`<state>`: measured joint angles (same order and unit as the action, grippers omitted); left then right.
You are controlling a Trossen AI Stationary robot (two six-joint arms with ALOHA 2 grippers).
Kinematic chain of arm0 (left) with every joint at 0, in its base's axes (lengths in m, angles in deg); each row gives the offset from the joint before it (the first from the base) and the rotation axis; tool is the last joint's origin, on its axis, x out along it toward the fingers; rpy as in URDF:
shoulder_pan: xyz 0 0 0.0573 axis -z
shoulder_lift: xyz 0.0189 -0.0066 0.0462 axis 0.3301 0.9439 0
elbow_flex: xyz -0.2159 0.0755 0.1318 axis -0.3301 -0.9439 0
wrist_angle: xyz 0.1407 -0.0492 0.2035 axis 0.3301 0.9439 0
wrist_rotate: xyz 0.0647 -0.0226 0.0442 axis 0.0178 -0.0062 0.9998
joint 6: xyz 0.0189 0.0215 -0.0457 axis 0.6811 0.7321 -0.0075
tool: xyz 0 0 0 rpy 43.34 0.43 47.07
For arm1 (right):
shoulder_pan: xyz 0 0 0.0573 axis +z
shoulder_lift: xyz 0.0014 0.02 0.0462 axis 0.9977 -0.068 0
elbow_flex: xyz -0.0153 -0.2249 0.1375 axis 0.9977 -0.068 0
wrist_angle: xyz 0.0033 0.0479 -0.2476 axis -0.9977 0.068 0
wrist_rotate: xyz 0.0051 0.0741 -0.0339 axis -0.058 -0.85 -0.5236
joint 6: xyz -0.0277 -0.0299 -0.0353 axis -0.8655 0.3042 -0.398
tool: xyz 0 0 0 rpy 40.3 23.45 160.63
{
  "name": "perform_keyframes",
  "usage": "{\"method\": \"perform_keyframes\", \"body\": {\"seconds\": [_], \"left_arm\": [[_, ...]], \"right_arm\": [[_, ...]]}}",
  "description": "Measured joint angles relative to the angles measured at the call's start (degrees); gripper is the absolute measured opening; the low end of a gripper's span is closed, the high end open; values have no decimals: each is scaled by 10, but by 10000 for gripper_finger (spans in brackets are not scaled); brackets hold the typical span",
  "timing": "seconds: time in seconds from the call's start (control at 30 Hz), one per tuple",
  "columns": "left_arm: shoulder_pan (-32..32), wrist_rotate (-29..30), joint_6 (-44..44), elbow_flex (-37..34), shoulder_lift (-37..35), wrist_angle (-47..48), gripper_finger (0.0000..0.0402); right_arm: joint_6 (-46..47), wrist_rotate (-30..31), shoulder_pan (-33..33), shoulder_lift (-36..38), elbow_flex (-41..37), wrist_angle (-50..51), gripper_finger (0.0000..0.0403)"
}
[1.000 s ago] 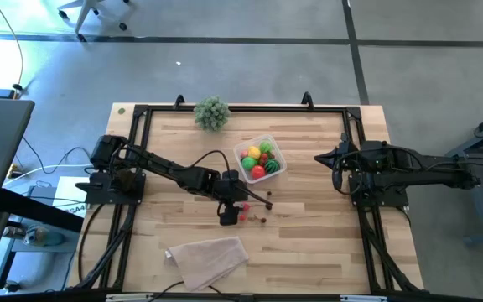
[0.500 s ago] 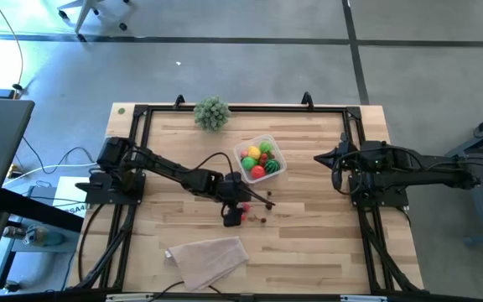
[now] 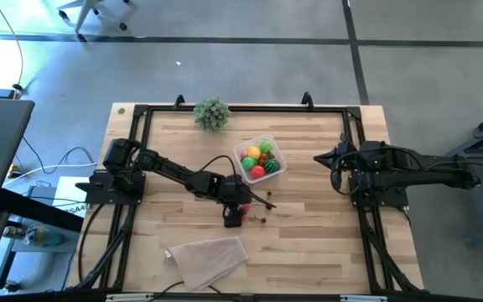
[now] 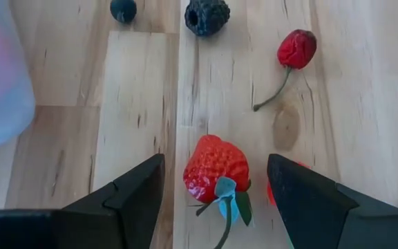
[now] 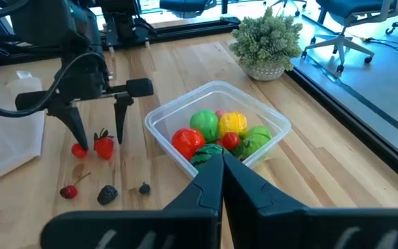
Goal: Pick and placing Produce into tupperware
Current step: Put the red strawberry into the transparent bin
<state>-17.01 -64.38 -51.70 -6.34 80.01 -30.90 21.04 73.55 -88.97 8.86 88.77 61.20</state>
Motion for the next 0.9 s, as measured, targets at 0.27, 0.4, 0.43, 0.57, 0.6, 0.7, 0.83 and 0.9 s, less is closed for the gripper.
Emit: {"method": "perform_keyframes", "body": {"seconds": [0.27, 0.4, 0.43, 0.57, 0.6, 0.7, 0.83, 0.9], "left_arm": [[0, 3, 0, 1, 10, -4, 245], [0, 21, -1, 0, 10, -4, 245], [0, 22, -1, 0, 10, -7, 245], [0, 22, -1, 1, 15, -12, 245], [0, 22, -1, 2, 21, -18, 245], [0, 22, -1, 1, 26, -17, 245], [1, 25, -2, 2, 32, -21, 245], [0, 24, -2, 2, 32, -21, 245]], "right_arm": [[0, 0, 0, 0, 0, 0, 0], [0, 0, 0, 0, 0, 0, 0], [0, 0, 0, 0, 0, 0, 0], [0, 0, 0, 0, 0, 0, 0], [0, 0, 0, 0, 0, -1, 0], [0, 0, 0, 0, 0, 0, 0], [0, 0, 0, 0, 0, 0, 0], [0, 0, 0, 0, 0, -1, 0]]}}
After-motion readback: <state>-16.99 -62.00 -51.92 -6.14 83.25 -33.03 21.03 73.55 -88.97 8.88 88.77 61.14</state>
